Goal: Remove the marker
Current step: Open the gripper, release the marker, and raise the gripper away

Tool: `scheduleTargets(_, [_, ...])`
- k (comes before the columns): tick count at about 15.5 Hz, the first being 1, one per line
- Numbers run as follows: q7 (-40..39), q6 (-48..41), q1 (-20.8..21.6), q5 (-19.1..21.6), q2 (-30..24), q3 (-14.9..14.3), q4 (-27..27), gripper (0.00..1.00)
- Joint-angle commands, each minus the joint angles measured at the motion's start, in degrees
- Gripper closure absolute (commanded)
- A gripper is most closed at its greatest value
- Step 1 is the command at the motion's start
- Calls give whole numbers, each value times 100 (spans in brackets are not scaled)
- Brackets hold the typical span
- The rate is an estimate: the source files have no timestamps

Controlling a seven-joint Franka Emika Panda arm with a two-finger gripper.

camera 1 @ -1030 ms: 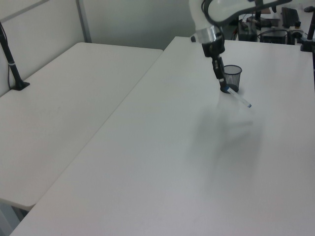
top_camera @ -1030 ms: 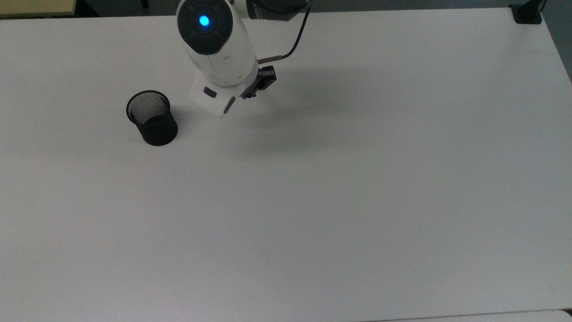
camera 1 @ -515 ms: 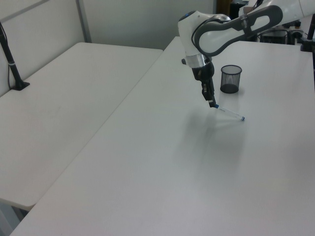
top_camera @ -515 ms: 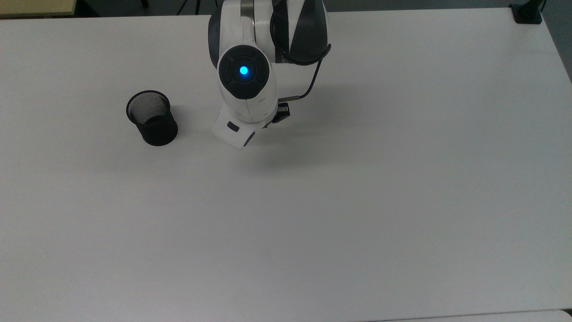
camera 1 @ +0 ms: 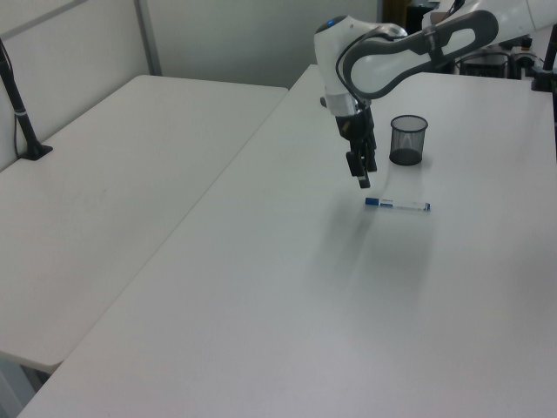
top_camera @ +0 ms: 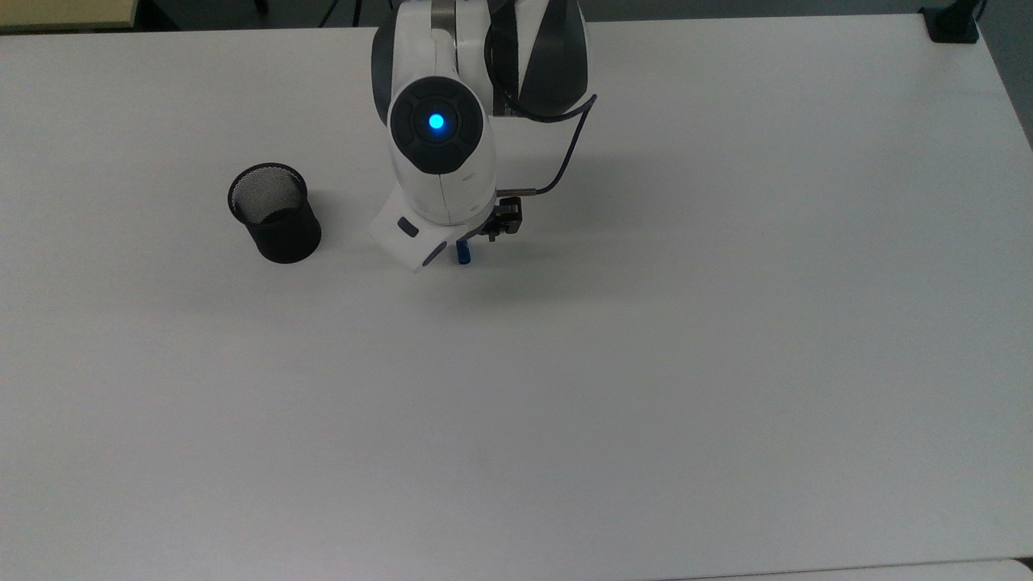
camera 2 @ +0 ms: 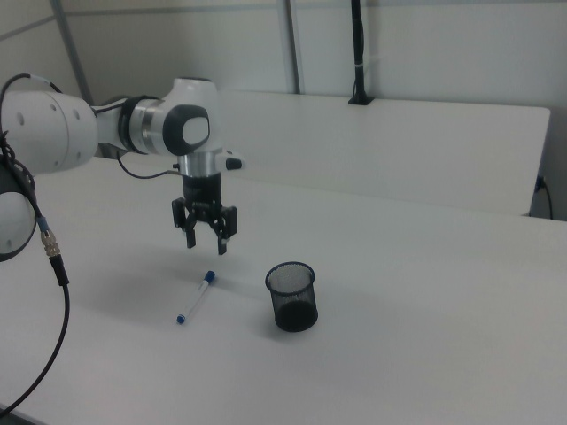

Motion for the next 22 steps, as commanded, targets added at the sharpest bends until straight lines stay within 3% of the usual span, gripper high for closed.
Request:
scheduleTargets(1, [550, 77, -71, -367, -766, -73, -147, 0])
scheduleTargets(7, [559, -307, -590, -297, -1716, -64, -244, 0])
scheduleTargets(11, [577, -388, -827, -279, -1962, -64, -253, 0])
scheduleTargets(15, [1208, -344, -792, -244, -2033, -55, -332, 0])
scheduleTargets(22, [1236, -415, -660, -192, -2288, 24, -560, 0])
